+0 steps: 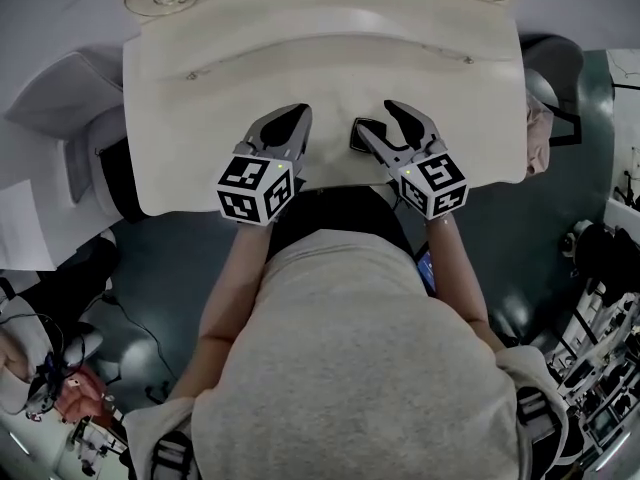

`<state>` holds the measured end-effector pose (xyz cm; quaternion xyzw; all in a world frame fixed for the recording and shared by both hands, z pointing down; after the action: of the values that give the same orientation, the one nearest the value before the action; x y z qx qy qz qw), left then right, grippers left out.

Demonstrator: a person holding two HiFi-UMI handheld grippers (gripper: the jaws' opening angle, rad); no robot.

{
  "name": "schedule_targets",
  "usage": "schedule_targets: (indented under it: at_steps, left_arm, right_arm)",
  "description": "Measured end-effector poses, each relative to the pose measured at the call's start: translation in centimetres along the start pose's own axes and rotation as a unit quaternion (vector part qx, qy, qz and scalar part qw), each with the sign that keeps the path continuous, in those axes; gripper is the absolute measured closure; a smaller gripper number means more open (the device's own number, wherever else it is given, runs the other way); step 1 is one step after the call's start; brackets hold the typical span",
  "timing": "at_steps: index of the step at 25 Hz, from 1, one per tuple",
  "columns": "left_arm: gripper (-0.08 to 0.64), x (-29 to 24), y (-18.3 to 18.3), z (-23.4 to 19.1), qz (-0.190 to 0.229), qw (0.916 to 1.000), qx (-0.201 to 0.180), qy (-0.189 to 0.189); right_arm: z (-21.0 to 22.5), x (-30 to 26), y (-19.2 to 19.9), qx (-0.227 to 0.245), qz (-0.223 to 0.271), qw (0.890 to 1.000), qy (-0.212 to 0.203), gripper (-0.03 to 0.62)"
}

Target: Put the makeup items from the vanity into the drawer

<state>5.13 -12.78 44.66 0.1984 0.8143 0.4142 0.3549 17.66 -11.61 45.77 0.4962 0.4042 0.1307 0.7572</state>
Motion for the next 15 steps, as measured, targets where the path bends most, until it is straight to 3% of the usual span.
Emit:
schedule_targets:
  at_steps: [4,11,15]
  left_arm:
    - [0.551,-0.5,0.8,0.0,-0.031,0.9995,-0.006,0.008]
    - [0.551,-1.1,2.3,0.3,-0.052,0.9984,0.004,0.024]
    - [0.551,-1.0,3.2,0.3,-0.057,0.9976,0.028,0.028]
  right_arm:
    - [-0.7,0.4,2.5,0.032,-0.057,0.998,-0.022,0.282]
    - [-1.2,-0.1,5.9,0.116,-0.131,0.982,-0.075,0.250]
    - [-1.3,-0.7,7.2,0.133,-0.170,0.972,-0.097,0.247]
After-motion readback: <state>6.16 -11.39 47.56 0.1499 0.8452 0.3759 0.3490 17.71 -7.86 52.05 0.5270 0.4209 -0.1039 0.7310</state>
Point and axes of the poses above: the fingertips, and each gripper's own axes: x backward along the fingers, z to its right, y out of its underside, the point moved 2 cm from there along x, backward along the fingers, and after that the axes turned 2 degrees about y, right-handed, at the moved point
